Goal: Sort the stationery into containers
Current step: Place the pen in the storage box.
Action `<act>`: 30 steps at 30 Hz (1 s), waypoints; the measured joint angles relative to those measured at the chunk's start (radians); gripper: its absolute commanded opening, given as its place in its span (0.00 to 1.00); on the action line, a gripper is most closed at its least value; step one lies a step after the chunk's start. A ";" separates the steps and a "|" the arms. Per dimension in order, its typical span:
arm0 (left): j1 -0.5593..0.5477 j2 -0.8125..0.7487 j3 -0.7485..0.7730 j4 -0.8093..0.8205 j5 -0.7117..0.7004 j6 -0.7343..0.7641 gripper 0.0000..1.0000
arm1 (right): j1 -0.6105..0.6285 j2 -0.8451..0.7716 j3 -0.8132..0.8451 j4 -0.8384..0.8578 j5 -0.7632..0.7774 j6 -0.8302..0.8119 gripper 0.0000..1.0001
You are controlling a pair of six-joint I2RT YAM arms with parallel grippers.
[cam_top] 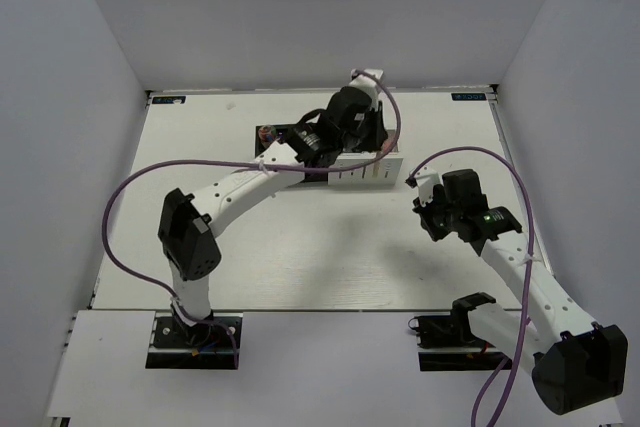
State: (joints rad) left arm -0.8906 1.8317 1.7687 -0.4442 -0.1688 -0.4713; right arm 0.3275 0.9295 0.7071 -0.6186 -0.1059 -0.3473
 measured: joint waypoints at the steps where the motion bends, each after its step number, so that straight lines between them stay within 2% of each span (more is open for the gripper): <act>1: 0.007 0.021 0.039 0.022 0.022 0.030 0.00 | 0.000 0.001 0.000 0.000 -0.001 0.000 0.06; 6: 0.030 0.139 0.176 0.118 0.098 0.151 0.00 | 0.000 0.009 0.000 0.000 -0.002 -0.001 0.06; 15: 0.045 0.282 0.154 0.319 0.147 0.262 0.00 | 0.000 0.011 0.000 0.000 -0.011 -0.003 0.09; 30: 0.116 0.322 0.151 0.465 0.203 0.226 0.00 | 0.000 0.016 0.000 0.000 -0.025 -0.013 0.09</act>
State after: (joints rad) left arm -0.7742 2.1532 1.9194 0.0212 0.0338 -0.2451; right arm 0.3279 0.9459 0.7071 -0.6189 -0.1310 -0.3603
